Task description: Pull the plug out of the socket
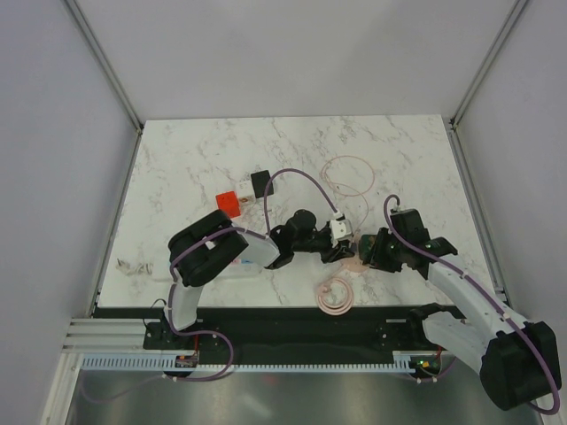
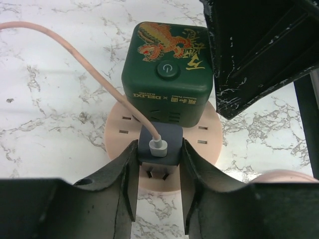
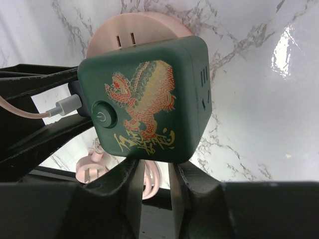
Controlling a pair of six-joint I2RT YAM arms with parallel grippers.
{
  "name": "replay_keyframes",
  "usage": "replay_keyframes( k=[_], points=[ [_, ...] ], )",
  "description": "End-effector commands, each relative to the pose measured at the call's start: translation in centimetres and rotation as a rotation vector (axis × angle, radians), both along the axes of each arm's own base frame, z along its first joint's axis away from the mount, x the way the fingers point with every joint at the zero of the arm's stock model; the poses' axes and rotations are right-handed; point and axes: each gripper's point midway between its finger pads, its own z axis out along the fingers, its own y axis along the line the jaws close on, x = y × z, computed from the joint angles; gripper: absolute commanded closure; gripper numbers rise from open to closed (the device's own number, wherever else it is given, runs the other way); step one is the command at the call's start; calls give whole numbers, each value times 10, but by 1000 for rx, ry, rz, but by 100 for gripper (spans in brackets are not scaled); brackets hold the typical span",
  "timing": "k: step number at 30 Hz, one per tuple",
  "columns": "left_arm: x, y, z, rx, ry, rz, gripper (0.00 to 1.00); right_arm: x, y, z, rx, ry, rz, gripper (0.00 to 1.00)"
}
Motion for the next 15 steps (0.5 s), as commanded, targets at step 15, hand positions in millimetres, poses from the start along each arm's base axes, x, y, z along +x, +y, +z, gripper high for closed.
replay_keyframes(
  k=[15],
  points=[
    [-13, -12, 15, -80, 66, 10, 98, 24, -1, -1, -59, -111, -19, 79]
  ],
)
